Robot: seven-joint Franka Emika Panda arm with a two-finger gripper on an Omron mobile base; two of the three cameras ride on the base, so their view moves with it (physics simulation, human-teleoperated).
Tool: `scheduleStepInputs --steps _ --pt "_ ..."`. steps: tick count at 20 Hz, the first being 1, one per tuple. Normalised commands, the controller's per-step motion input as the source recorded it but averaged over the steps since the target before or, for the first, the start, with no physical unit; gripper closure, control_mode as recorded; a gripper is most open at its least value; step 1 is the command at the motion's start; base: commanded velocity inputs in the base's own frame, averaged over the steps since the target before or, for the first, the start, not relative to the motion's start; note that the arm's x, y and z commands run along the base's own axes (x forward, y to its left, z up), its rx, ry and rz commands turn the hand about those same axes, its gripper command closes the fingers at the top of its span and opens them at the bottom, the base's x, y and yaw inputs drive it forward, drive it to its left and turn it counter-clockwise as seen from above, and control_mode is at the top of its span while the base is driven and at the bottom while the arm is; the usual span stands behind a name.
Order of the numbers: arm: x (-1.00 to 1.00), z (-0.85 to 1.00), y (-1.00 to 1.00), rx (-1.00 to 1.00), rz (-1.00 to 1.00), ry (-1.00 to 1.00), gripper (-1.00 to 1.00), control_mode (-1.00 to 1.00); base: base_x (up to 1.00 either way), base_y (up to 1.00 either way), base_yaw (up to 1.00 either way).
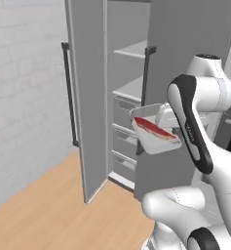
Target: Take the meat container that has the steak and place it on the second highest rack of the freezer. Then take the vegetable container that has the avocado and lemon and place it on the highest rack of the freezer.
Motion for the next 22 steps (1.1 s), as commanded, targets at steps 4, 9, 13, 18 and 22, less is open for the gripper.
scheduleStepInputs --steps 4,9,13,18,22 --pt "0.0 0.0 0.0 0.0 0.0 0.0 1.0 1.0 0.01 0.77 -0.55" --pt "0.0 0.0 0.0 0.0 0.0 0.0 1.0 1.0 0.14 0.81 -0.58" --pt "0.0 0.0 0.0 0.0 0.0 0.0 1.0 1.0 0.3 0.89 -0.6" --pt "0.0 0.0 0.0 0.0 0.0 0.0 1.0 1.0 0.17 0.76 -0.54" --pt "0.0 0.0 0.0 0.0 0.0 0.0 1.0 1.0 0.0 0.63 -0.39"
